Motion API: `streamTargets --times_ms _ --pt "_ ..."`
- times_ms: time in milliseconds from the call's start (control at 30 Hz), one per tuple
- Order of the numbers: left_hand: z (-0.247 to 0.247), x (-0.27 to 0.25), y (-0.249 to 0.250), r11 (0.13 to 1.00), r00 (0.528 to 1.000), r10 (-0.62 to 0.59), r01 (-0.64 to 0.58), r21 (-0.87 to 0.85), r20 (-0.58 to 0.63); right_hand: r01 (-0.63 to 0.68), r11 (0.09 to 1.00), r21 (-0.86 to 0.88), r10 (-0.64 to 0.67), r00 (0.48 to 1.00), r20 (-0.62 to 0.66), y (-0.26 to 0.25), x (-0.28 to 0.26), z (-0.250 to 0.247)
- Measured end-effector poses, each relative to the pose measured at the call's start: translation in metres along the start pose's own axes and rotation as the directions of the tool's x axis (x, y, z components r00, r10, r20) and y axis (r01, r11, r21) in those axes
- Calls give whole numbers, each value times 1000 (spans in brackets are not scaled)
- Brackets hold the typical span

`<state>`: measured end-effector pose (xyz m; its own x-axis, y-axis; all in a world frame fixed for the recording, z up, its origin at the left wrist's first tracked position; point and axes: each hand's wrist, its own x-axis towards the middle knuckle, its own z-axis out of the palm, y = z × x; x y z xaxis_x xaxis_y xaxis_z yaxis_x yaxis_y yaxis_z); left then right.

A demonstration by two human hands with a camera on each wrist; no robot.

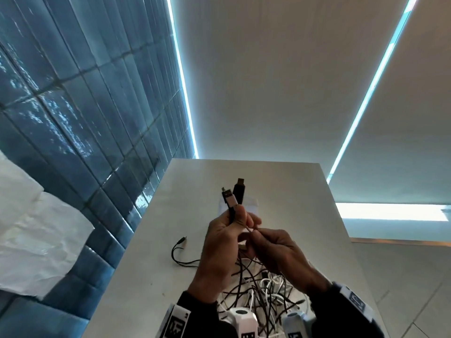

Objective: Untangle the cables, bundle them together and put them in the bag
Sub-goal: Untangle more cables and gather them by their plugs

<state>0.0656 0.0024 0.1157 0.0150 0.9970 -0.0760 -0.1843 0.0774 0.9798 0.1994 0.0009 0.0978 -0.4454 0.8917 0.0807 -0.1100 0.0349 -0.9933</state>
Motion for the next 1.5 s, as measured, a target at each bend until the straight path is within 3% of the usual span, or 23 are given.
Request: streamTargets --times_ms 200,400,700,833,900,1033,1200,1300,1400,1500 --pt "-7 1 17 963 988 73 -106 -249 -138 22 973 -228 -9 998 58 21 9 3" --pt "-23 -5 37 960 978 142 -174 -221 -152 28 957 -288 -3 996 86 60 23 1" --pt "-52 -13 54 936 977 170 -200 -289 -128 -124 902 -414 128 992 -18 144 10 -34" --pt "-56 -15 63 928 972 194 -226 -297 -134 -181 856 -485 130 982 -138 160 6 -52" --pt "-52 -14 59 947 982 139 -169 -273 -126 -191 857 -479 83 968 -239 154 12 -59" --pt "-40 -8 43 977 994 -31 8 -213 -105 -149 967 -204 50 904 -424 107 30 -65" --pt "-26 -2 27 970 975 -216 209 -128 -44 42 996 81 -12 940 -341 39 38 -52" --pt "-21 2 22 958 966 -257 254 -135 -7 73 995 67 -56 971 -231 19 32 -35" --pt "-20 3 20 920 961 -265 276 -277 75 56 998 40 -52 993 -109 12 20 -18" --pt "-21 1 21 891 978 -188 208 -403 89 23 1000 10 -23 999 -38 17 13 -6"
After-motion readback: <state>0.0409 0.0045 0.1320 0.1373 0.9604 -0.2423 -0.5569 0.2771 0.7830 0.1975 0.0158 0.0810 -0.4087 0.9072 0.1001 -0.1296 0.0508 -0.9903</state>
